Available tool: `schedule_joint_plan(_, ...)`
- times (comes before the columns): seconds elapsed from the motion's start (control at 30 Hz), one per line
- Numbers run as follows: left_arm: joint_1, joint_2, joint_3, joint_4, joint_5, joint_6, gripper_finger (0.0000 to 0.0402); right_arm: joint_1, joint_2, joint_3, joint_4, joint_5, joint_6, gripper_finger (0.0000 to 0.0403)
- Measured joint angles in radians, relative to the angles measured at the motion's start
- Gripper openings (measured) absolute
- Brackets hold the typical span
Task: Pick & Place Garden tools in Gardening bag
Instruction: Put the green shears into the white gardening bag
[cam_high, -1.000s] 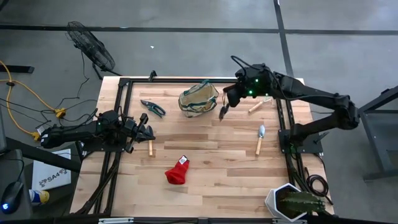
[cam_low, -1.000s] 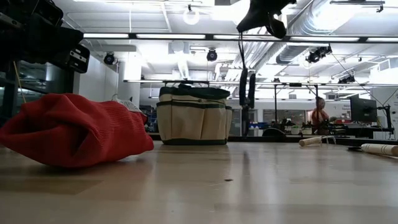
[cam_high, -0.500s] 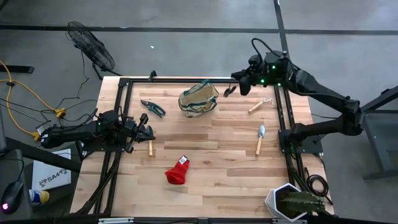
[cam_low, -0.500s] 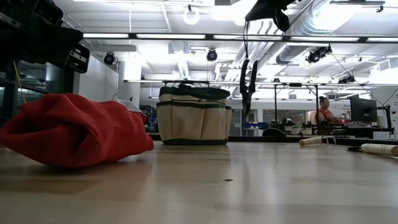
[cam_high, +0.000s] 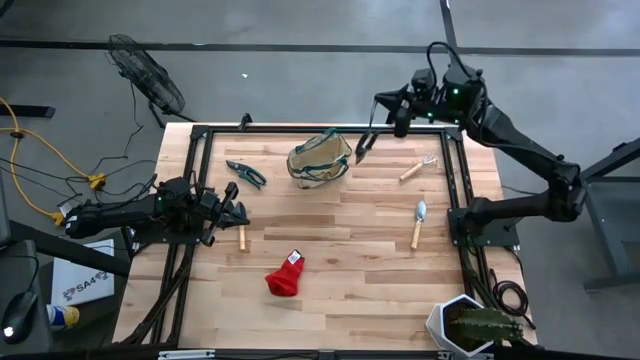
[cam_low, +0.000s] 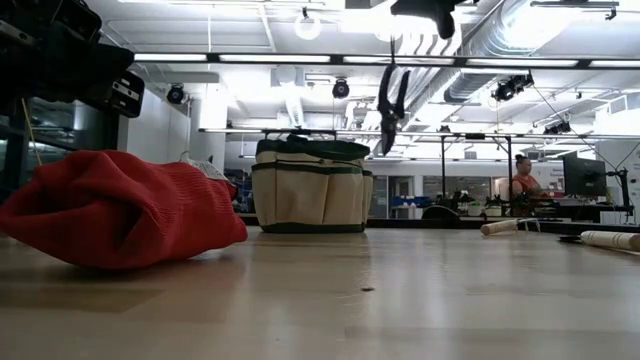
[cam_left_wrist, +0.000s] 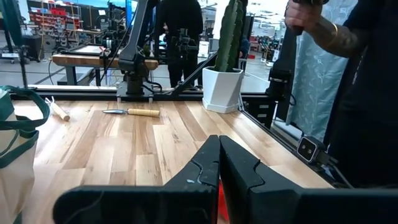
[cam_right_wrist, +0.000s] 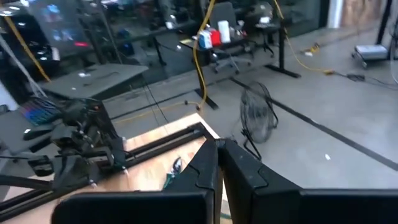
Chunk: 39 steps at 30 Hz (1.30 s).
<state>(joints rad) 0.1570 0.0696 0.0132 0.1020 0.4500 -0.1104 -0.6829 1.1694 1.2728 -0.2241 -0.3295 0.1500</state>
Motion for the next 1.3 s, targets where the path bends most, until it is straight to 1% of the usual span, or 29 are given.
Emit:
schedule_joint_plan(0.17, 0.000, 0.000, 0.000, 0.000, 0.000, 0.000, 0.0000, -0.043, 0.000, 0.000, 0.069, -0.160, -0.076, 0.0004)
schedule_joint_plan(0.33, 0.000, 0.000, 0.000, 0.000, 0.000, 0.000, 0.0000, -0.063, 0.024, 0.000, 0.178, -0.305, -0.148, 0.0004)
schedule_joint_plan(0.53, 0.000, 0.000, 0.000, 0.000, 0.001, 0.000, 0.0000, -0.096, 0.095, 0.001, 0.309, -0.538, -0.204, 0.0004)
schedule_joint_plan(0.63, 0.000, 0.000, 0.000, 0.000, 0.001, 0.000, 0.0000, -0.105, 0.119, 0.001, 0.315, -0.593, -0.265, 0.0004)
schedule_joint_plan(0.73, 0.000, 0.000, 0.000, 0.000, 0.001, 0.000, 0.0000, -0.115, 0.131, 0.001, 0.319, -0.597, -0.286, 0.0004)
schedule_joint_plan(0.87, 0.000, 0.000, 0.000, 0.000, 0.002, 0.000, 0.0000, -0.138, 0.134, 0.000, 0.319, -0.579, -0.269, 0.0004)
schedule_joint_plan(0.97, 0.000, 0.000, 0.000, 0.000, 0.005, 0.000, 0.0000, -0.143, 0.134, 0.001, 0.322, -0.505, -0.204, 0.0004)
schedule_joint_plan(1.07, 0.000, 0.000, 0.000, 0.000, 0.005, 0.000, 0.0000, -0.143, 0.135, 0.001, 0.321, -0.451, -0.184, 0.0004)
schedule_joint_plan(1.3, 0.000, 0.000, 0.000, 0.000, 0.004, 0.000, 0.0000, -0.145, 0.161, 0.001, 0.322, -0.415, -0.196, 0.0004)
